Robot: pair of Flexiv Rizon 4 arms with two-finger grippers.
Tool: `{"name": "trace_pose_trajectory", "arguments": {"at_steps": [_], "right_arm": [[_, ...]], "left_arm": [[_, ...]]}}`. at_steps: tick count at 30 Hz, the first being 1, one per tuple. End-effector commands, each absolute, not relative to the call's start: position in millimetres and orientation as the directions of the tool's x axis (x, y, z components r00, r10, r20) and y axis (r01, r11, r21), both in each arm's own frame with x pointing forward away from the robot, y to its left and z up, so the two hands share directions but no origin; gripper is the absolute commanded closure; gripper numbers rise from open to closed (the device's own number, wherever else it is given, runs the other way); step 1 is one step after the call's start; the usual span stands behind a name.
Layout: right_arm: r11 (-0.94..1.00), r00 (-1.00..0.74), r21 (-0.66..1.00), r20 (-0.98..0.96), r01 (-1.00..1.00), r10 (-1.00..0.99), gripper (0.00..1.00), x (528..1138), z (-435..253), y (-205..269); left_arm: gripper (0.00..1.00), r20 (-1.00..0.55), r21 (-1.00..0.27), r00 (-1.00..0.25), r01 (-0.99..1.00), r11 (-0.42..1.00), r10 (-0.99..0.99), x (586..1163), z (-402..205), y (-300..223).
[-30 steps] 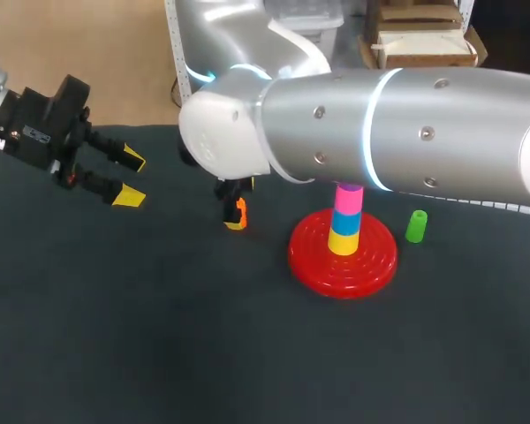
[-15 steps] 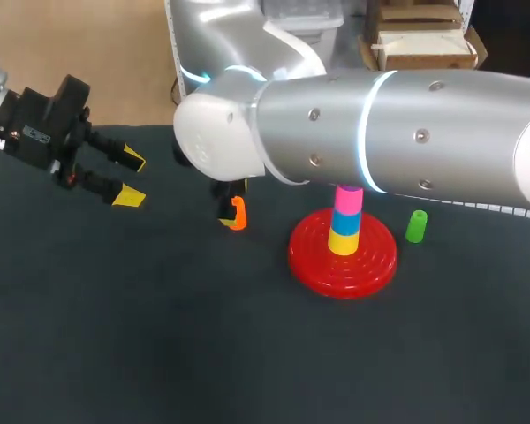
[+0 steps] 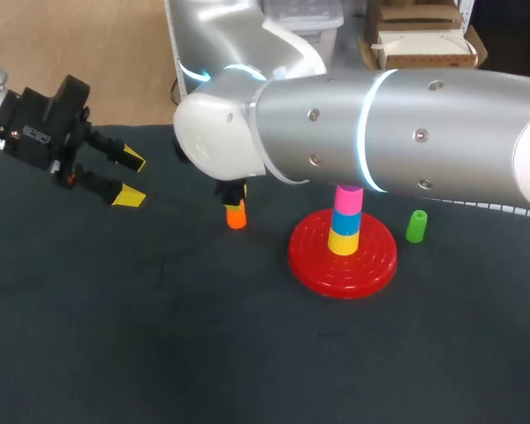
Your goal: Pick up and stack the cylinders on the red base in this order: pink,purple,orange,green
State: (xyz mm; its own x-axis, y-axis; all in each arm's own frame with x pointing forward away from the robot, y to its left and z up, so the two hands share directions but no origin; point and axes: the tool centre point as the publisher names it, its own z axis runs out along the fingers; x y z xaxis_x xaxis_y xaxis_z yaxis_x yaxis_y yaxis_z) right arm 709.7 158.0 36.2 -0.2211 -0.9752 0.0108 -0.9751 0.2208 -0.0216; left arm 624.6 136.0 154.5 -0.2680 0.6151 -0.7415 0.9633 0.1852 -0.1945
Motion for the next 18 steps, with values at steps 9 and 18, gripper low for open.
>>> {"name": "trace_pose_trajectory", "arguments": {"at_steps": [9, 18], "right_arm": [[0.187, -0.178, -0.159, -0.067, -0.970, -0.982, 1.00, 676.4, 172.6, 114.4], [0.234, -0.219, -0.206, -0.093, -0.950, -0.971, 1.00, 632.3, 244.1, 44.3]], "left_arm": [[0.00, -0.744, -0.193, -0.266, 0.964, 0.184, 0.614, 624.4, 153.4, 137.0], [0.00, -0.744, -0.193, -0.266, 0.964, 0.184, 0.614, 624.4, 153.4, 137.0]]}}
